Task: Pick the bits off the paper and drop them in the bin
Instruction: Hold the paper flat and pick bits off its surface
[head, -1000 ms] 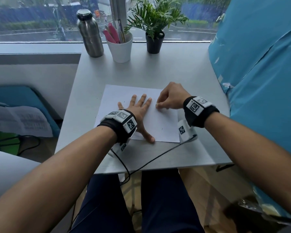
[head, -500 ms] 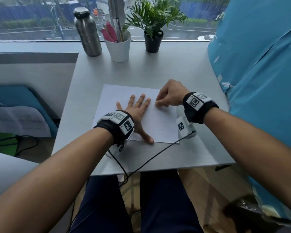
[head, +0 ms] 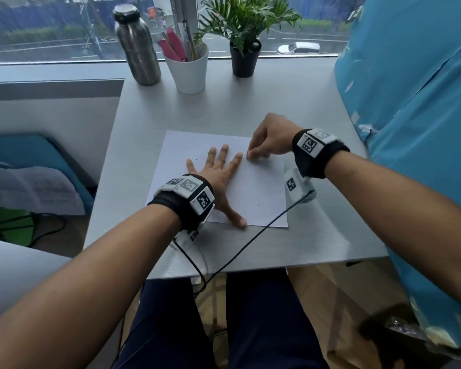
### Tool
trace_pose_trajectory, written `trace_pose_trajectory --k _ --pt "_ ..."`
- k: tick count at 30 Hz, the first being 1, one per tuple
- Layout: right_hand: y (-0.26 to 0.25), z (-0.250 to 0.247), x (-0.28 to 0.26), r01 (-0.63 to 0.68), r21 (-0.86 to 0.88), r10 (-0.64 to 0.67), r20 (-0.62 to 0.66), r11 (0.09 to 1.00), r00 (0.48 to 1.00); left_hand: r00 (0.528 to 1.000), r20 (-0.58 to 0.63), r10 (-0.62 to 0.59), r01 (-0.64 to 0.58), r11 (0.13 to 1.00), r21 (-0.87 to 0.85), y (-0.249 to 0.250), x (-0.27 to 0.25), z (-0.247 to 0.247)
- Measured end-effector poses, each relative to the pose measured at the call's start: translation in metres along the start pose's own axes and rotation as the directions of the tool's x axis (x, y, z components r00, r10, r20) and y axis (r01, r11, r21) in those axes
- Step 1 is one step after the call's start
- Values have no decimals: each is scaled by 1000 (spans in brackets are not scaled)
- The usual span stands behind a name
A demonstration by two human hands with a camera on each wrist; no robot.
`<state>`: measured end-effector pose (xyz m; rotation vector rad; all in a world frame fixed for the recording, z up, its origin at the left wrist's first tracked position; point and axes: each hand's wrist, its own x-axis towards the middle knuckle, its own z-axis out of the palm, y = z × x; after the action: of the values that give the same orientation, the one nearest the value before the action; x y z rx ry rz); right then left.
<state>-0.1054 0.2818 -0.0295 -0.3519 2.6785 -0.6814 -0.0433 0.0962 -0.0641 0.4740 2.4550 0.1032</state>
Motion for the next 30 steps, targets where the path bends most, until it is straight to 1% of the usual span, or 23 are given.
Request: trace_pose_trajectory --k 1,3,4,5,6,7,8,9,10,11,12,13,15,16,17,20,21,24,25,27,28,29,30 --pt "-2 2 1 15 -7 -14 54 1000 998 1000 4 0 0 1000 2 -2 -1 0" --pt "-13 7 0 81 -25 -72 247 996 966 1000 6 -2 2 1000 5 -3 0 0" --pt "-13 6 1 89 -32 -77 265 996 961 1000 9 1 -1 1000 12 -3 0 1" --pt "-10 2 7 75 -36 -66 209 997 976 1000 12 4 -4 1000 16 -3 0 1" --pt "-5 -3 13 44 -34 -40 103 998 994 1000 14 2 -3 1000 15 -2 0 1" --pt "-2 -8 18 23 -40 -23 -5 999 1000 1000 15 -1 1 1000 15 -2 -1 0" --pt "-1 -9 19 15 -46 -18 -54 999 998 1000 18 -6 6 1000 14 -1 -2 -1" --pt "-1 -7 18 23 -50 -25 -33 998 999 1000 22 -10 9 1000 15 -1 -2 -2" --pt "-4 -4 15 49 -60 -45 54 997 997 1000 23 -12 12 1000 14 -1 -1 -1" --pt "-8 -1 10 72 -64 -59 178 995 982 1000 23 -14 13 1000 16 -1 -1 -1" --pt "-10 0 7 78 -57 -61 254 995 965 1000 24 -16 15 1000 17 -1 0 -2" --pt "-9 -1 8 66 -56 -50 247 996 968 999 27 -17 17 1000 17 0 0 -2" --pt "-1 -6 14 21 -47 -19 38 999 999 1000 22 -16 16 1000 19 0 0 -1" --pt "0 -7 15 21 -45 -23 -47 999 999 1000 21 -15 15 1000 17 0 0 -1" --pt "1 -7 15 29 -34 -30 -49 999 998 1000 22 -14 13 1000 15 0 0 -1" --pt "-5 -3 7 83 -38 -72 228 996 971 1000 24 -14 14 1000 15 -1 0 -1" --pt "-3 -4 6 76 -39 -65 225 996 972 999 29 -14 14 1000 20 0 0 -2" --pt "7 -10 11 34 -24 -34 -20 999 999 999 42 -30 28 999 41 5 -1 -5" --pt "6 -9 11 36 -21 -36 -11 999 999 998 46 -39 37 998 47 7 -3 -7" --pt "0 -5 7 68 -41 -60 164 997 985 997 49 -57 54 997 56 8 -2 -9" --pt "-1 -4 5 72 -50 -61 205 996 977 997 51 -63 60 996 59 10 -2 -10" --pt "1 -5 6 59 -58 -49 167 997 985 996 50 -67 64 996 64 12 -1 -10" --pt "4 -7 8 34 -61 -30 69 998 997 996 46 -71 68 995 69 14 0 -11"
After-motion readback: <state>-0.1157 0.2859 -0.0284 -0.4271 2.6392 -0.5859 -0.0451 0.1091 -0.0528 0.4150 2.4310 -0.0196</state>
